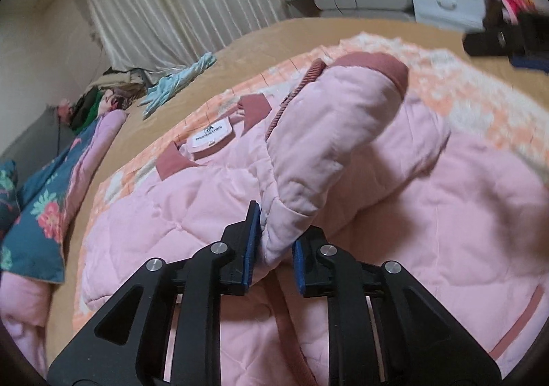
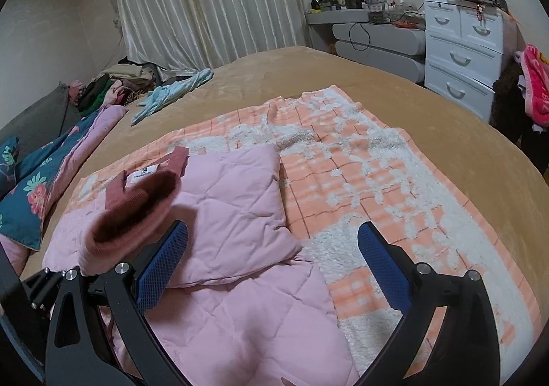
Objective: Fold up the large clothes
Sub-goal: 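Lay the sleeve across the jacket front and open the left tool, then grasp the ribbed side edge of the jacket with the right tool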
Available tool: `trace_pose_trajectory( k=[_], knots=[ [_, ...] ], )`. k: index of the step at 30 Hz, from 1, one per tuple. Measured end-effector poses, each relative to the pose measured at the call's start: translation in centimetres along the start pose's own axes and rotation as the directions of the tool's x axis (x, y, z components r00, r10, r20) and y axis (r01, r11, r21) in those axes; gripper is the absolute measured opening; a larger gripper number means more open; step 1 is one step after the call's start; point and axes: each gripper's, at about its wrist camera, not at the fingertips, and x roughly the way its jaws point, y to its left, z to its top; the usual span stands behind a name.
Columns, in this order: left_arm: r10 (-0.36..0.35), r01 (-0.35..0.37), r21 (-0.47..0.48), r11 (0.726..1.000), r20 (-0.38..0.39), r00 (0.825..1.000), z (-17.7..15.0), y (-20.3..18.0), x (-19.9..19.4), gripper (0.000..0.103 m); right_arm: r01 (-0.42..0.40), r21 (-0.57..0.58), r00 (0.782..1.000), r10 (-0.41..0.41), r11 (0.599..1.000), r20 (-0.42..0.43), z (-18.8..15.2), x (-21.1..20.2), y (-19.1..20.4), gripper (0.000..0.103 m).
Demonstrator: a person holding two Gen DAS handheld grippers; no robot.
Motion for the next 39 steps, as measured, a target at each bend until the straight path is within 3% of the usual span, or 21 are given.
trace_pose_trajectory(
  k=[3, 7, 11, 16, 19, 28, 35, 36, 39],
  knots=[
    [-0.012, 0.014, 0.036, 0.999, -0.032, 0.999, -0.5, -0.6, 0.3, 0.023, 0.001, -0.001, 1.0, -0.001, 1.0, -0.004, -0.1, 0.1, 0.0, 0.099],
    [-0.065, 0.071, 0.061, 0.996, -0.085, 0.994, -1.0, -1.5, -0.2, 0.055, 0.0, -0.007, 1.0, 0.0, 1.0, -0.011, -0.1, 0.2, 0.1, 0.099],
    [-0.167, 0.171, 0.036, 0.985, -0.098, 0.981, -1.8, -1.0, -1.8, 0.067, -0.021, -0.014, 1.0, 0.021, 1.0, -0.024, -0.3, 0.3, 0.5, 0.099],
    [-0.249, 0.238, -0.118, 0.964, -0.086, 0.965, -2.4, 3.2, -3.5, 0.082, -0.088, -0.026, 0.995, 0.087, 0.996, -0.053, -0.8, 0.6, 2.1, 0.099],
    [-0.25, 0.229, -0.217, 0.949, -0.073, 0.966, -2.5, 6.5, -4.0, 0.089, -0.139, -0.045, 0.987, 0.136, 0.989, -0.081, -1.2, 0.9, 3.8, 0.099],
    [-0.169, 0.131, -0.38, 0.916, -0.069, 0.983, -3.2, 13.4, -3.5, 0.094, -0.277, -0.025, 0.937, 0.264, 0.96, -0.229, -3.4, 3.3, 8.5, 0.099],
    [-0.117, 0.056, -0.482, 0.874, -0.096, 0.989, -5.2, 18.2, -2.5, 0.094, -0.287, 0.089, 0.902, 0.3, 0.954, -0.312, -5.1, 5.7, 9.1, 0.099],
    [-0.114, 0.051, -0.493, 0.869, -0.1, 0.988, -5.5, 18.7, -2.5, 0.094, -0.294, 0.113, 0.896, 0.314, 0.949, -0.315, -5.2, 6.0, 9.0, 0.098],
    [-0.115, 0.042, -0.531, 0.846, -0.106, 0.988, -6.2, 19.9, -2.1, 0.094, -0.309, 0.172, 0.874, 0.351, 0.935, -0.336, -5.4, 6.9, 8.5, 0.079]
  ],
)
